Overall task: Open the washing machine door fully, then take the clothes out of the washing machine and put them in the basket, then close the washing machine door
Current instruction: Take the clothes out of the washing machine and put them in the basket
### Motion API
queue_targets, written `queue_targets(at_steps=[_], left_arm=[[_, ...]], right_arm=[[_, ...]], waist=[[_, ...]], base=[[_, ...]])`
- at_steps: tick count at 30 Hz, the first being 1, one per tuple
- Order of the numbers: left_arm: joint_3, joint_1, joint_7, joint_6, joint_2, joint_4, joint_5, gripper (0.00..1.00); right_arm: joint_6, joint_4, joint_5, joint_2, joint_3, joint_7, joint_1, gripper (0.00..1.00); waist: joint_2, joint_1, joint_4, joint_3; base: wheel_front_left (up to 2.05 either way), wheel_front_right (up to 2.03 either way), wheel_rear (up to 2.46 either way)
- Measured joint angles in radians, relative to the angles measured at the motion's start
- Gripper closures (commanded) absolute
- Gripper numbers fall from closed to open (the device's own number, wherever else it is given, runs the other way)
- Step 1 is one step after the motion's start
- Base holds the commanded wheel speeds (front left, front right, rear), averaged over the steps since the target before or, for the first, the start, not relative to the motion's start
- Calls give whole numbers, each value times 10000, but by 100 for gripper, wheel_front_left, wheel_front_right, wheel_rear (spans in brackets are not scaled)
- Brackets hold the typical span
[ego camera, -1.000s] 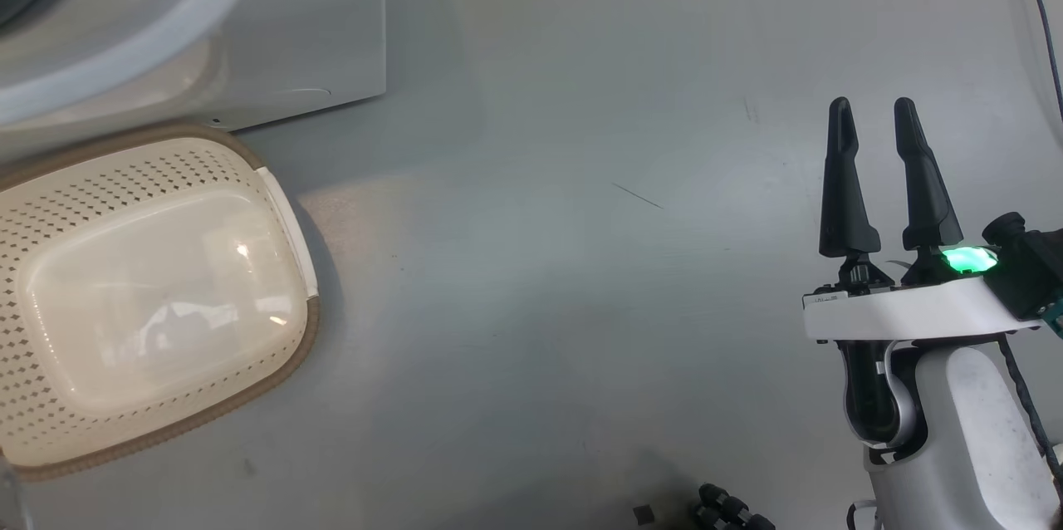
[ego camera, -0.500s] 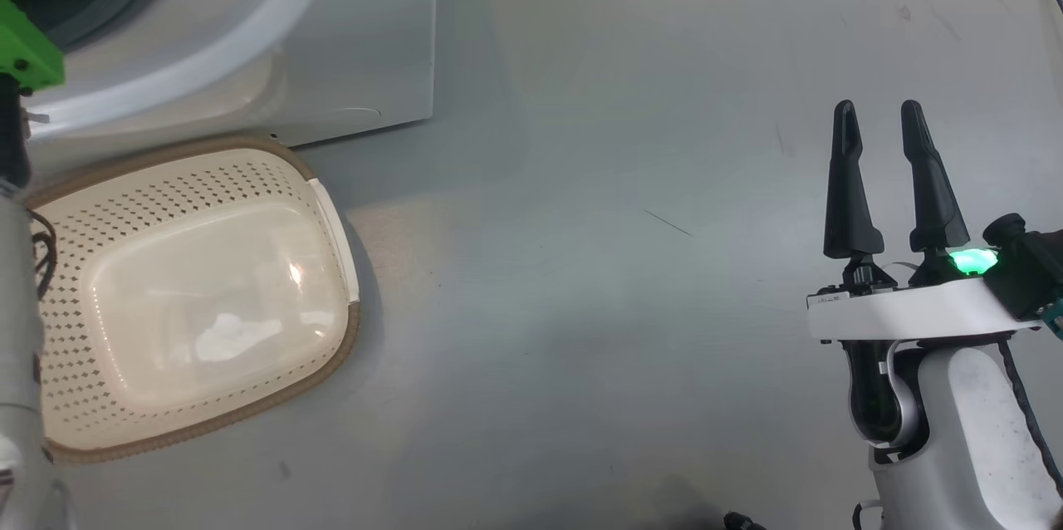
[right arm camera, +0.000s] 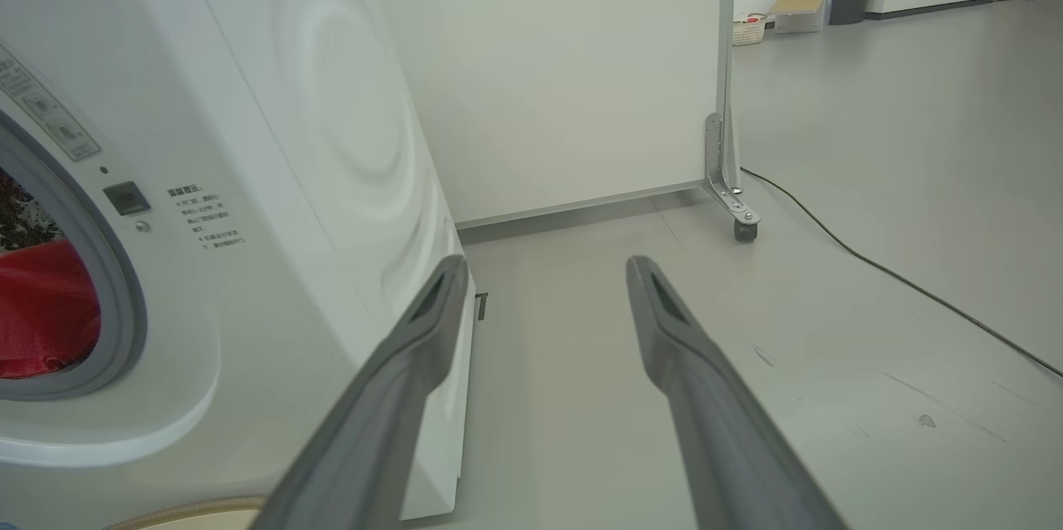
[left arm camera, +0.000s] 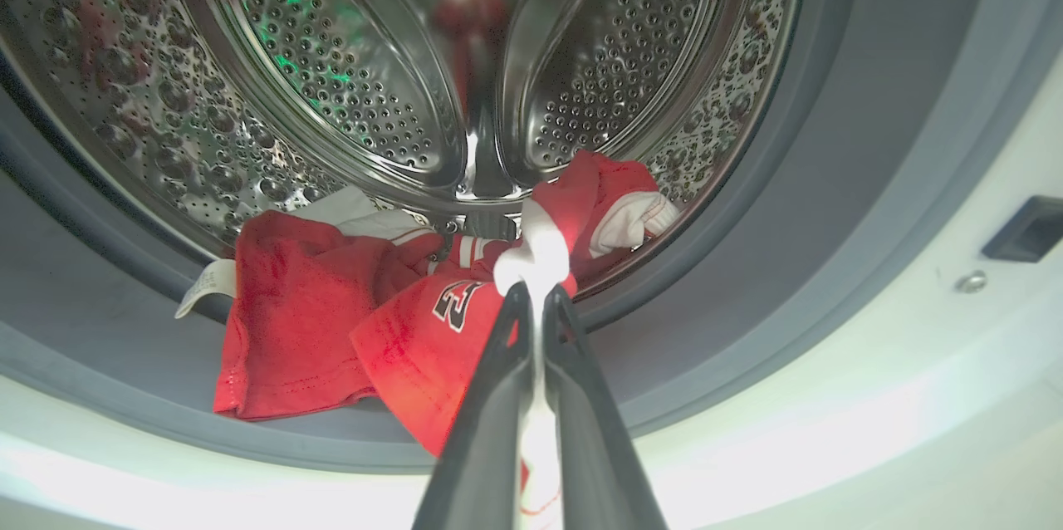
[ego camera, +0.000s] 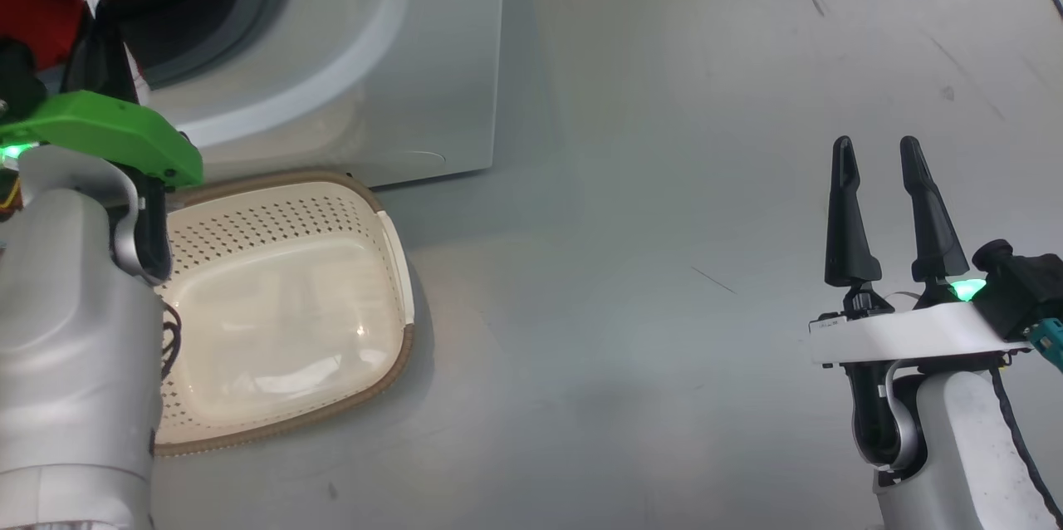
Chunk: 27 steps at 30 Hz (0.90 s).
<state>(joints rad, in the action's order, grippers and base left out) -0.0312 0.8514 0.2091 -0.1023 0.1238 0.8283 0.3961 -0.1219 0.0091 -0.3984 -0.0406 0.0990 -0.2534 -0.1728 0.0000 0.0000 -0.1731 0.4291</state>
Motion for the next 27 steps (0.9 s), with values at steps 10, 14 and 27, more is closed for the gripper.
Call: queue_targets(at_steps=[10,14,27], left_arm=[[-351,-970,431,-100,-249,-759,-88,100],[-368,-1180,431,-104,-360,-1267,-125,100],[58,-1957,476,-178,-481,-4316,-127,100]], right_arm=[[0,182,61,0,-23,2,510,0],[0,209,61,0,-31,2,704,0],[0,199,59,0,-6,2,1041,0]], waist=[[0,0,725,-1013],[0,0,1021,-1397],[0,0,1690,-2321]], base=[[0,0,0],[0,0,0],[0,0,0]])
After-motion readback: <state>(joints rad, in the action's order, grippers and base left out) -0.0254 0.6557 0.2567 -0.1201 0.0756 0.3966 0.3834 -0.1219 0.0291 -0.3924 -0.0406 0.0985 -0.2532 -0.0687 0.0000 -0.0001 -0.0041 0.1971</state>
